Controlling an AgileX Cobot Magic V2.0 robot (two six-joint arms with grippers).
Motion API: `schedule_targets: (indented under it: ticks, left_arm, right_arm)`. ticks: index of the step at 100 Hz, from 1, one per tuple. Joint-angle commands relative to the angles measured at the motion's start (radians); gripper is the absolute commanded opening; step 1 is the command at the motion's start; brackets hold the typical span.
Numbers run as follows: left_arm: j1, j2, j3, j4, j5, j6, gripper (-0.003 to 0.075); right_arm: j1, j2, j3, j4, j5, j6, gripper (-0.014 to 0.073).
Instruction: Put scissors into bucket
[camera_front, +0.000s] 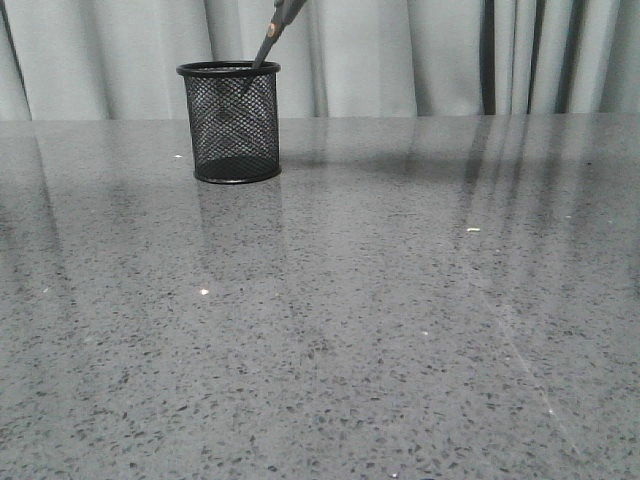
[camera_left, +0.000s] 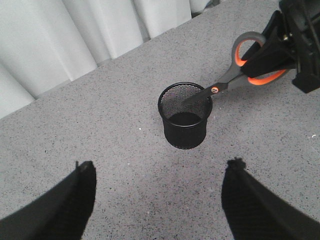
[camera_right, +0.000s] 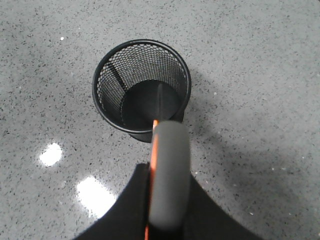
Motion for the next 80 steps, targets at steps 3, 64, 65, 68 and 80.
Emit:
schedule_targets:
  ticks: [3,64,65,68,80]
  left_arm:
    - [0.004,-0.024,-0.027,-0.036,-0.009,-0.001,0.0495]
    - [0.004,-0.024,-0.027,-0.041,-0.009,0.001,0.0495]
    - [0.004,-0.024,-0.027,-0.041,-0.009,0.001,0.0495]
    - [0.004,-0.024,-0.027,-0.041,-0.009,0.002,0.0495]
    - [0.004,-0.022,-0.027,-0.041,-0.009,0.002,0.0495]
  right_arm:
    - [0.000,-0.045,-0.033,0.001,-0.089,0.000,-0.0043]
    - [0.000,-0.001,-0.033,0.020,-0.107,-0.005,-0.0043]
    - [0.000,0.002,-0.033,0.022,-0.107,-0.007,-0.0043]
    - [0.000,0.002,-0.033,0.033,-0.107,-0.019,-0.0043]
    - [0.000,0.007,-0.033,0.105,-0.107,-0.055,0.0003]
